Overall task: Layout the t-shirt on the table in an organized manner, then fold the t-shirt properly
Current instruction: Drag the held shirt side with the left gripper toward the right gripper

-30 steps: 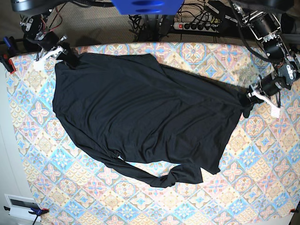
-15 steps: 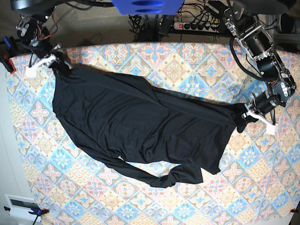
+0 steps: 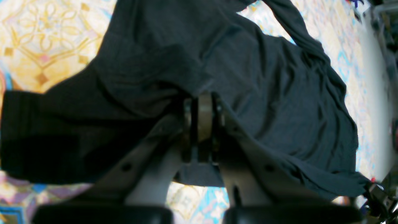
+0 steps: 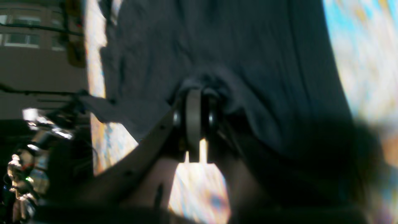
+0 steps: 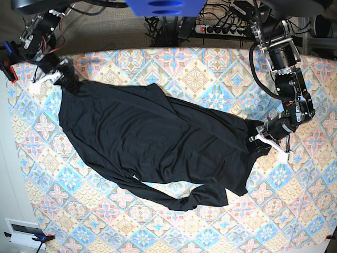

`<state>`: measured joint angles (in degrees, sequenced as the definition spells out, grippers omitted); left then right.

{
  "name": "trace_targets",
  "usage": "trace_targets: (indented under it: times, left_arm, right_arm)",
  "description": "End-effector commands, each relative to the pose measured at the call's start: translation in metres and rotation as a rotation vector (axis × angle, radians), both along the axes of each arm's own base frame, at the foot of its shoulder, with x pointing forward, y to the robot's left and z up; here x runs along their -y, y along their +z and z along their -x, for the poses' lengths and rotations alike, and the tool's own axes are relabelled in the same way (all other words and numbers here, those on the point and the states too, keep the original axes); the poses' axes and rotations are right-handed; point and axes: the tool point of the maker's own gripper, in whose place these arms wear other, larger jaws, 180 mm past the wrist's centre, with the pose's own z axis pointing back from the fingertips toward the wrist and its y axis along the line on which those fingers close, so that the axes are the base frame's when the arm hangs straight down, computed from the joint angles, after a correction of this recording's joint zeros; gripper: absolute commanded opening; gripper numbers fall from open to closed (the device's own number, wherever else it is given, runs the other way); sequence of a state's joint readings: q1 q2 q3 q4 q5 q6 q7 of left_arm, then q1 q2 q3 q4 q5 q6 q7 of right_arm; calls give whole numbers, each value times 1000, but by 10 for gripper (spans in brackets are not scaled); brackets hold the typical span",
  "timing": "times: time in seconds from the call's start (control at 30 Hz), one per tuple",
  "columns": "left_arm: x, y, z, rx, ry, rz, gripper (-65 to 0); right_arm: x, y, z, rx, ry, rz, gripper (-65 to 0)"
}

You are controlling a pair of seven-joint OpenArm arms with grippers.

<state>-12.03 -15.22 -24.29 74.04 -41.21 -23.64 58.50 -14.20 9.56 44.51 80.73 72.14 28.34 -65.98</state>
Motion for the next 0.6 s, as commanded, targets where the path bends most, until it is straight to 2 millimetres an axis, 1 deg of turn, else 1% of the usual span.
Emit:
trace_targets:
  times: [0.0,0.07,0.1,0.23,0.47,0.5,0.57]
  left_arm:
    - [-6,11,-10,34,9,4,-650]
    - [-8,3,-9,9,18,18,-650]
    - [-9,2,-9,11,24,17,-650]
    - [-18,-6,-7,2,42,-48,-650]
    - [-26,-12,-5,-20,46,-114,-649]
    - [-26,-13,-4,-25,44,-118,-646]
    - [-26,-14,-4,-29,43,-118,-619]
  right_arm:
    - [7,8,-3,28,-8,11,-633]
    - [11,10,-5,33,-6,20,-633]
    - [13,12,-7,37,-5,24,-633]
    - [18,14,-10,55,-28,32,-633]
    - [18,15,-11,57,-30,33,-633]
    - [18,15,-11,58,-32,33,-632]
    - [18,15,-11,58,-32,33,-631]
